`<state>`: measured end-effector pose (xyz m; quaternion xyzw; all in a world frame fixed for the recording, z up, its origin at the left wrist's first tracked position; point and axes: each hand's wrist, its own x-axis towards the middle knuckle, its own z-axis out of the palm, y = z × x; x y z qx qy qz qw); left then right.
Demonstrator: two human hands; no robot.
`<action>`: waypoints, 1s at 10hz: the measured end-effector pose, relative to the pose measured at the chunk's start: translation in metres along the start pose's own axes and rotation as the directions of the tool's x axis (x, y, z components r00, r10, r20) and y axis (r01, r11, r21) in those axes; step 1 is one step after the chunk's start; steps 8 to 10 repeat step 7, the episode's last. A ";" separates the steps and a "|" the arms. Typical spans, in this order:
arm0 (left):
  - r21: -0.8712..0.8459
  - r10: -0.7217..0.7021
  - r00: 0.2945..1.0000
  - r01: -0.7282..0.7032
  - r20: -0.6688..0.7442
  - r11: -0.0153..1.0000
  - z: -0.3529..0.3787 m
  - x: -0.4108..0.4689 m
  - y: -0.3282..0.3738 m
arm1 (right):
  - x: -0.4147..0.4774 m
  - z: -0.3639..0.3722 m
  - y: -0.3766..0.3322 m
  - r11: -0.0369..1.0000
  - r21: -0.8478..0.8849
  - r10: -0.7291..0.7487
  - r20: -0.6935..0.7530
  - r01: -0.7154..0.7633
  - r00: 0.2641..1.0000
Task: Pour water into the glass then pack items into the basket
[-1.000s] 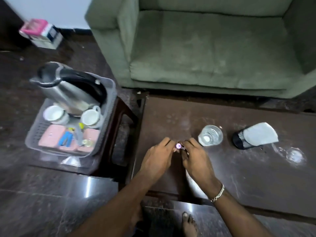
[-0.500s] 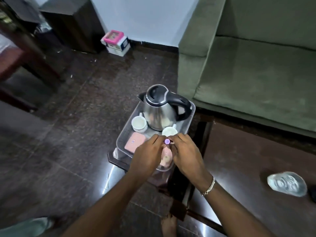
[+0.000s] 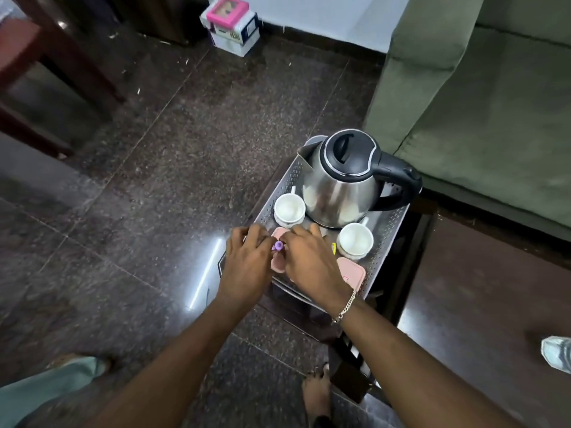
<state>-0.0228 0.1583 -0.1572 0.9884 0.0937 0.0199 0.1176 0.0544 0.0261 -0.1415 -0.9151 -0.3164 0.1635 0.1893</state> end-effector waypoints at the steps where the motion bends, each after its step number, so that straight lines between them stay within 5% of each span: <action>1: 0.014 -0.046 0.998 0.046 0.046 0.999 0.005 -0.002 -0.002 | 0.003 0.009 0.000 0.999 -0.020 0.045 -0.013 -0.045 0.999; 4: -0.043 -0.055 0.996 0.059 0.077 0.997 -0.015 0.003 0.007 | -0.023 -0.010 0.010 0.999 -0.001 0.053 -0.136 -0.054 0.989; 7: 0.013 0.098 0.995 -0.098 -0.032 0.995 -0.089 0.026 0.073 | -0.078 -0.094 0.041 0.993 -0.065 0.079 -0.307 -0.103 0.948; 10: 0.013 0.098 0.995 -0.098 -0.032 0.995 -0.089 0.026 0.073 | -0.078 -0.094 0.041 0.993 -0.065 0.079 -0.307 -0.103 0.948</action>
